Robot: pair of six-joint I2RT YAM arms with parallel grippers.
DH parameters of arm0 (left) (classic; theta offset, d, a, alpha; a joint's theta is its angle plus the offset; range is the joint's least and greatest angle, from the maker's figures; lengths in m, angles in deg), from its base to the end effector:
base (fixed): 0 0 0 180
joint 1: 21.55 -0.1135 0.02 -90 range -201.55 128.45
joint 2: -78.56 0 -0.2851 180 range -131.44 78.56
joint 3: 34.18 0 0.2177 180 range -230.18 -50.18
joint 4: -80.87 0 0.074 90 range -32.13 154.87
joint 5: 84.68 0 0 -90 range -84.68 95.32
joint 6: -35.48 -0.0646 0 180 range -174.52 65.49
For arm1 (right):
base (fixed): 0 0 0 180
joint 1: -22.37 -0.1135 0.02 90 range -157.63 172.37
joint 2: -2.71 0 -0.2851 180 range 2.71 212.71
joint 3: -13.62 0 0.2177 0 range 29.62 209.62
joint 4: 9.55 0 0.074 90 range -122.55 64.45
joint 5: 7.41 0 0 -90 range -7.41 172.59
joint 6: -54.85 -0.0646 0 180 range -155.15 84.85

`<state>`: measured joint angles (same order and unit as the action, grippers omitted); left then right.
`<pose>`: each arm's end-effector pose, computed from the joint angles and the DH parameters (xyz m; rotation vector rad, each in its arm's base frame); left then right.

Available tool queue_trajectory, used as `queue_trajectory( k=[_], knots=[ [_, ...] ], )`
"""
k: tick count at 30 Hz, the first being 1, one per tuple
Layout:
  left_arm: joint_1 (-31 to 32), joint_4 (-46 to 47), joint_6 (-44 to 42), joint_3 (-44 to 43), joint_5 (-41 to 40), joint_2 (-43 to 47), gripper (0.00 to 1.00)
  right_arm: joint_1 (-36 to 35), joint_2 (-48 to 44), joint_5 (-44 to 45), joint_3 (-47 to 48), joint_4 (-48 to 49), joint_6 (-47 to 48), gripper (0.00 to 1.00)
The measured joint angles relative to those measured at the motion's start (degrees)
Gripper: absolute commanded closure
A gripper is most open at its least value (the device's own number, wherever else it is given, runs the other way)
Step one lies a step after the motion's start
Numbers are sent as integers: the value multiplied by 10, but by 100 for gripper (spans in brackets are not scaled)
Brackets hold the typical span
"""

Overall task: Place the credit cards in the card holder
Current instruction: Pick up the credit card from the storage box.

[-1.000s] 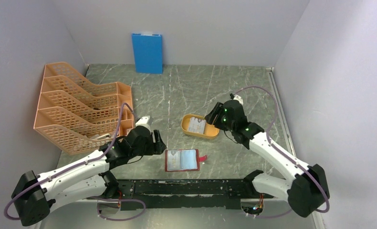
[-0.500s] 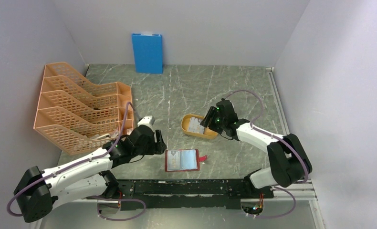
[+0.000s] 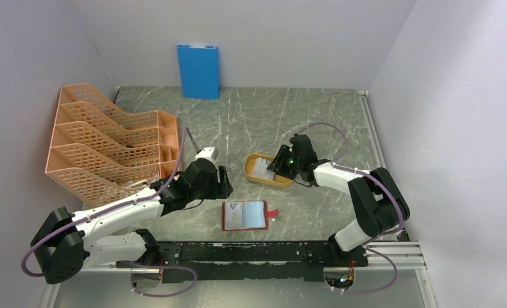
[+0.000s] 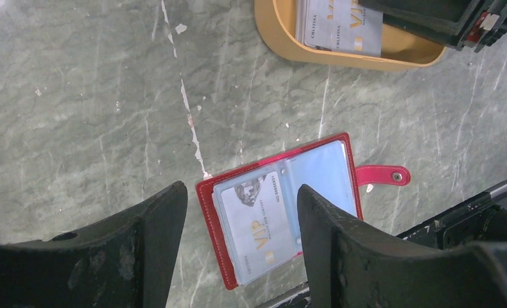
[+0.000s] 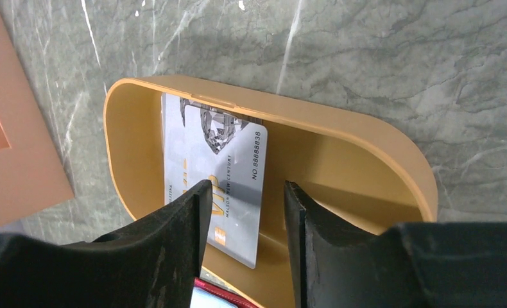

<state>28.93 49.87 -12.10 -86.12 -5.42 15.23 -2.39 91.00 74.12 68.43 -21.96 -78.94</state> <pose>0.1410 -0.1520 0.2326 0.0686 2.3732 -0.6048 0.2585 0.1297 0.1794 0.3379 2.4678 0.7204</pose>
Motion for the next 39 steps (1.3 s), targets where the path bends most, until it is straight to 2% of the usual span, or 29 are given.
queue_trajectory(
  k=[12, 23, 29, 35, 39],
  knots=[
    [0, 7, 1, 5, 6, 2, 35, 11, 5, -28, -21, 42, -8, 74],
    [0, 9, 5, 16, 9, 9, 35, 24, -29, -35, -41, 47, -10, 83],
    [0, 10, 9, 16, 10, 10, 36, 26, -43, -42, -43, 47, -11, 93],
    [0, 10, 11, 18, 12, 13, 36, 27, -62, -52, -44, 46, -19, 100],
    [0, 10, 11, 18, 14, 15, 36, 27, -74, -54, -44, 37, -26, 100]
  ],
)
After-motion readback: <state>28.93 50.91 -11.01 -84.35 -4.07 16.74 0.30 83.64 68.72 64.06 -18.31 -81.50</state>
